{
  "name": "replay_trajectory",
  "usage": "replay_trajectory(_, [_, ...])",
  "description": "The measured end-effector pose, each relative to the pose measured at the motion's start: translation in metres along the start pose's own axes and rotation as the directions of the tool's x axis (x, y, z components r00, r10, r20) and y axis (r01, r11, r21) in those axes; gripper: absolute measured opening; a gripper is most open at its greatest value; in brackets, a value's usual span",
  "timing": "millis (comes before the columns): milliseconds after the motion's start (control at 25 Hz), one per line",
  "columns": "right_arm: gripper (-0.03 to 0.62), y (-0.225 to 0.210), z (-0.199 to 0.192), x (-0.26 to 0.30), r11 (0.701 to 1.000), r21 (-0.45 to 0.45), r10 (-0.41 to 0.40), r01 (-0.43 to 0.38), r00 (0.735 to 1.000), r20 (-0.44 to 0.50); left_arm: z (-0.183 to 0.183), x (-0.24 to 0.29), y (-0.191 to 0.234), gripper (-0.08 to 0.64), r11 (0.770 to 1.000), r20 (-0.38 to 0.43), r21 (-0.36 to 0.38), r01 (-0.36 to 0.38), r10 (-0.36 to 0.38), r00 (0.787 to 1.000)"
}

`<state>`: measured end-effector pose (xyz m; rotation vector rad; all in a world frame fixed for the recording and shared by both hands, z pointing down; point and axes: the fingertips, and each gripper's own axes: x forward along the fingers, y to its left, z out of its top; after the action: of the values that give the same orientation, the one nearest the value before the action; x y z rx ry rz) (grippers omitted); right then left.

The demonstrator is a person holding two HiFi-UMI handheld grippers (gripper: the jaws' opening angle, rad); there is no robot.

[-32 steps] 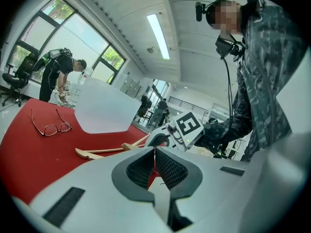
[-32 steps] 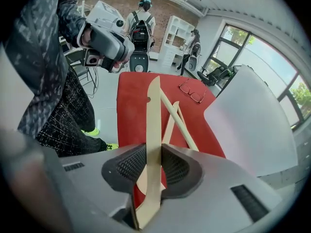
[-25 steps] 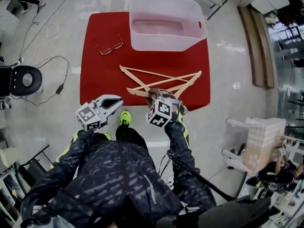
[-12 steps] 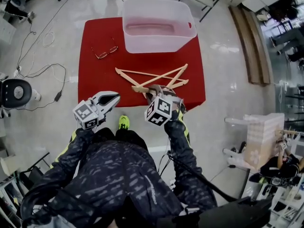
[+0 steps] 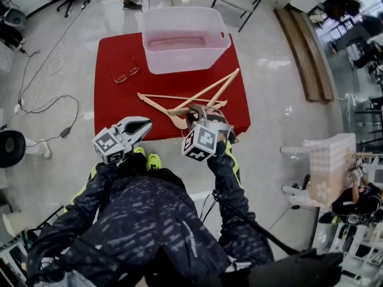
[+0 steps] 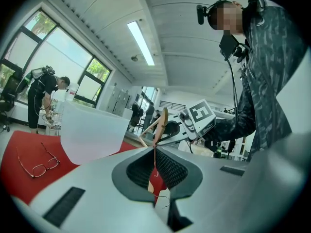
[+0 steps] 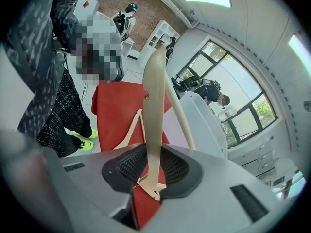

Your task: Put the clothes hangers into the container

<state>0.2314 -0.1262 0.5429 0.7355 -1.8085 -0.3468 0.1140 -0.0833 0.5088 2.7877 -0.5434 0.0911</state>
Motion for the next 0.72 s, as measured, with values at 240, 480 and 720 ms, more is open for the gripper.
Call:
replay_trajectory(240, [0.091,-0.025,0.022,-0.027,0.997,-0.008,-0.077,0.077,0.997,0.024,0.016,-0.001,0.002,0.012,0.997,0.038,0.064,0.049,-0.052,0.998])
replay_trajectory(480, [0.091,-0.044,0.037,-0.053,0.994,-0.040,-0.103,0.105,0.993,0.048,0.038,0.002,-0.006,0.013,0.996,0.032,0.080,0.036,-0.039,0.999])
replay_trajectory(720, [0.091,-0.071,0.056,-0.077,0.988,-0.085,-0.126,0.132,0.989,0.075,0.068,0.005,-0.003,0.012,0.993,0.061,0.117,0.019,-0.027,0.998])
